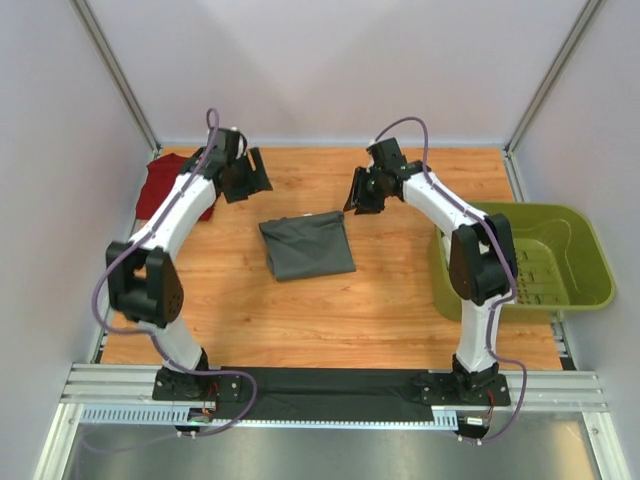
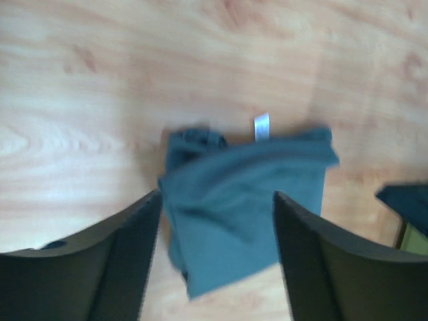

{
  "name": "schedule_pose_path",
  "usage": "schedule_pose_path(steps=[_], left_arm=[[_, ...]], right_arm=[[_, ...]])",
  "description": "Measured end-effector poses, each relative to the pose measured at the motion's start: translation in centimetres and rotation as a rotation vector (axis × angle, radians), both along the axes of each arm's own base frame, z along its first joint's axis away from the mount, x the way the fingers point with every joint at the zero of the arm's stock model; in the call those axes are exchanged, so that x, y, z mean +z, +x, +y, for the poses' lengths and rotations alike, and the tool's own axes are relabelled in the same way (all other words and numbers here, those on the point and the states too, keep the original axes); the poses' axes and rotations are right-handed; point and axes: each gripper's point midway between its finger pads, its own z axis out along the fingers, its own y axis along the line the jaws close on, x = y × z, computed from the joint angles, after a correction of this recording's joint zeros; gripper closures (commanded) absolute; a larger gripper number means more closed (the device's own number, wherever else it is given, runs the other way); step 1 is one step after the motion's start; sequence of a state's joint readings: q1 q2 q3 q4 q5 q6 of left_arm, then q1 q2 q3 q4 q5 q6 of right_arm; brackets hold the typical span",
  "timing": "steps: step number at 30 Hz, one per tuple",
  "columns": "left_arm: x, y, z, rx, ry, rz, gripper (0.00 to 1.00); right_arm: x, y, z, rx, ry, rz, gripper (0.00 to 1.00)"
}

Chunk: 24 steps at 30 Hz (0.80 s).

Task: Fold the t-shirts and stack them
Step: Fold the tshirt

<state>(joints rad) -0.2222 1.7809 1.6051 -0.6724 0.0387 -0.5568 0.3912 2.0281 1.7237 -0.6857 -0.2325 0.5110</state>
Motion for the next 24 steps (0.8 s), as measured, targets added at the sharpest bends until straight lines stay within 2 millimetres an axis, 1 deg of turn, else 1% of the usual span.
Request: schedule_pose_path(steps=[1,2,3,5,6,8,10,11,12,16,18,20,24], left_arm=[[0.4,-1.2,-0.2,-0.003,-0.028,-0.014,0.4],[0.6,-2.4,-0.3,-0.007,-0.055,-0.017,0.66],[0.8,-4.2,-0.7,-0.007,-0.102,-0.017,0.77],[0.7,-6.6,-1.2,-0.01,-0.157,-0.022,1.0],[0.4,-7.5,-1.5,-0.012,-0.181,-0.019,1.0],[-0.5,-8.5,-2.5,-0.024,-0.216,0.0,1.0],[-2.2,-8.5,-3.6,-0.031,-0.244,0.035,1.0],[-3.0,-8.4,-3.9,-0.03,-0.25,0.051,1.0],[-4.2,-8.1,-4.2,-0.022,-0.255,0.077,1.0],[-8.2,-6.7,-4.2,0.012,-0.238,0.151,1.0],[-9.6,-5.7,-4.2,0.024,-0.229,0.176,1.0],[-10.4,-4.1,-4.3,0.028,-0.225,0.18,1.0],[-11.3,-0.7,-4.3,0.024,-0.219,0.151,1.0]], right_arm=[[0.0,-0.8,0.4,0.014,0.027,0.007,0.71],[0.0,-1.7,0.9,0.032,0.061,0.008,0.79],[0.0,-2.4,1.5,0.05,0.095,0.006,0.9],[0.1,-3.5,2.7,0.081,0.148,0.007,0.95],[0.2,-3.6,3.2,0.091,0.164,0.004,0.99],[0.4,-3.6,4.4,0.118,0.196,-0.005,1.0],[0.2,-3.2,5.3,0.136,0.213,-0.011,1.0],[-0.1,-2.8,5.6,0.139,0.214,-0.011,1.0],[-0.7,-2.5,5.8,0.138,0.213,-0.008,0.98],[-3.0,-1.2,6.1,0.126,0.191,0.016,0.98],[-4.1,-0.3,6.2,0.117,0.178,0.022,1.0],[-4.9,0.8,6.4,0.107,0.162,0.02,1.0],[-5.9,2.5,6.2,0.074,0.128,0.001,1.0]])
